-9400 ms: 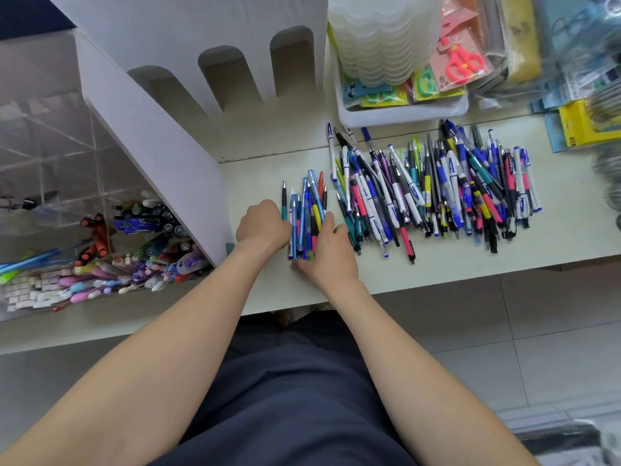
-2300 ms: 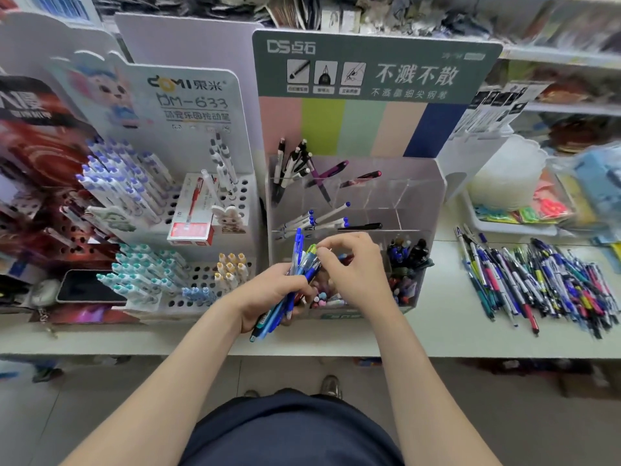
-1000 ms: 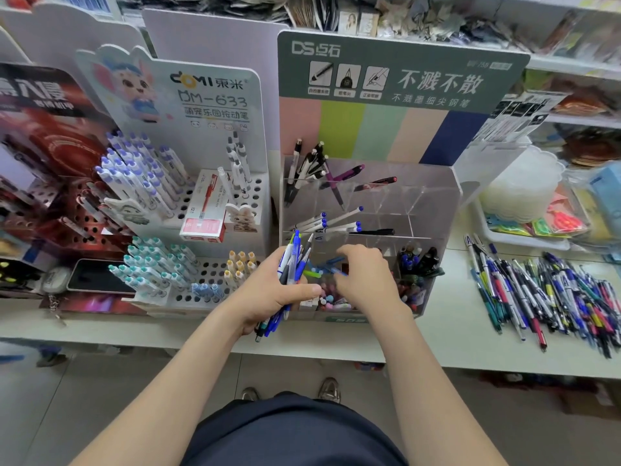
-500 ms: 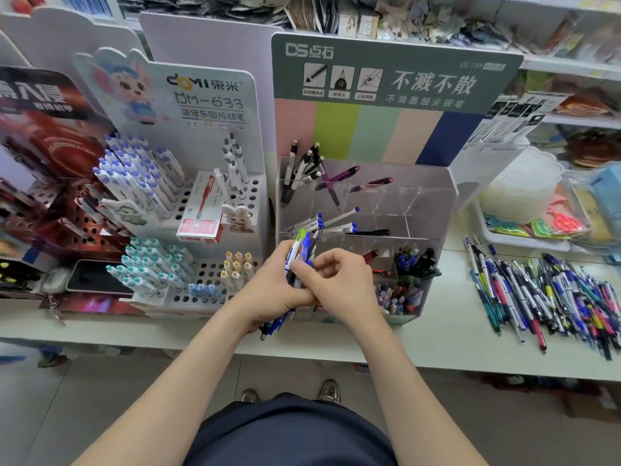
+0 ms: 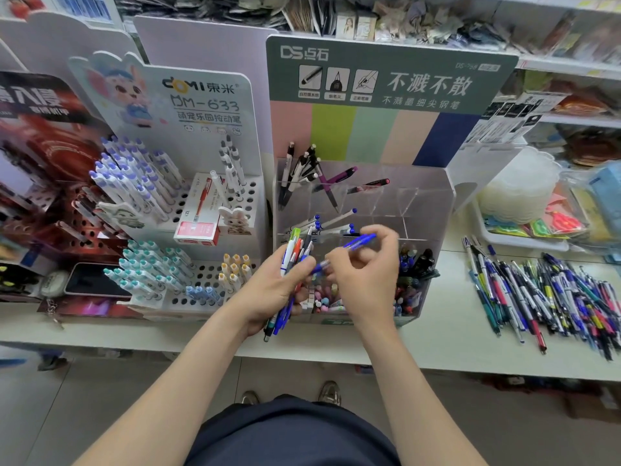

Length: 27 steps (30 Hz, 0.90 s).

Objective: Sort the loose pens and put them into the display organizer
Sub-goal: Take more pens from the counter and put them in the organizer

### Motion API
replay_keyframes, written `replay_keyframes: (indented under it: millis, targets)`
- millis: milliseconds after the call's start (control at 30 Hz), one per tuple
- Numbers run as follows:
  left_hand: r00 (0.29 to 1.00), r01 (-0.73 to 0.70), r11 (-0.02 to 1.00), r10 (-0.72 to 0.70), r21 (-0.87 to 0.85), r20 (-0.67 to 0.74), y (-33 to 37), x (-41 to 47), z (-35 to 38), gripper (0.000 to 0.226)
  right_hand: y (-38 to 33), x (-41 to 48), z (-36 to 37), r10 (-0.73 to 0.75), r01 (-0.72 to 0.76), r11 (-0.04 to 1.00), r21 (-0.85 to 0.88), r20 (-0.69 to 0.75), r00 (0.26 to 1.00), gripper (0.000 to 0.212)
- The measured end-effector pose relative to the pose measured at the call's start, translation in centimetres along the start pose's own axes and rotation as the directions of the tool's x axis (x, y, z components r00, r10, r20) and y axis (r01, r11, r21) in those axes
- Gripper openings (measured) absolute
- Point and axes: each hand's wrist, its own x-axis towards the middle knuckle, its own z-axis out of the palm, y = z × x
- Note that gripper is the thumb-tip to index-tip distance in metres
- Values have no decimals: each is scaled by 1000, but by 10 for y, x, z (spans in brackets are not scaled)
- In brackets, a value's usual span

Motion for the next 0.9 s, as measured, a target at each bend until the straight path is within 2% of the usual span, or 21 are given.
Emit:
replay_keyframes:
  millis: [67,133,200,267,367,567,667,733,900]
  targets:
    - [999,38,994,-39,-100,-11,1,1,1,17,-4,0,-3,-94,100,993,67,-90,992,35]
    - [998,60,978,-66,-201,-24,3,2,3,24,-2,1,-5,-130,139,987,80,-103,986,23]
    - [997,27,972,-42,-232,-60,4,4,5,27,1,0,-4,-100,101,994,43,-21,995,18]
    - [992,-37,979,13,-198,-123,7,4,8,19,5,-2,-2,-51,55,997,-49,90,995,15]
    - [970,-132,983,103,-124,-220,11,5,12,17,9,-6,1,58,-29,989,-146,197,979,26]
    - [940,-197,964,133,-181,-314,6,10,22,27,15,-8,6,27,63,939,-338,255,967,15]
    - [927,-222,952,138,-213,-348,6,12,29,25,13,-8,3,9,102,924,-368,287,958,26]
    - [928,-234,942,142,-241,-344,7,14,33,27,10,-6,-4,0,129,917,-378,324,946,31]
    - [946,-204,959,141,-197,-291,11,18,49,24,12,-1,-18,6,200,860,-469,401,916,17]
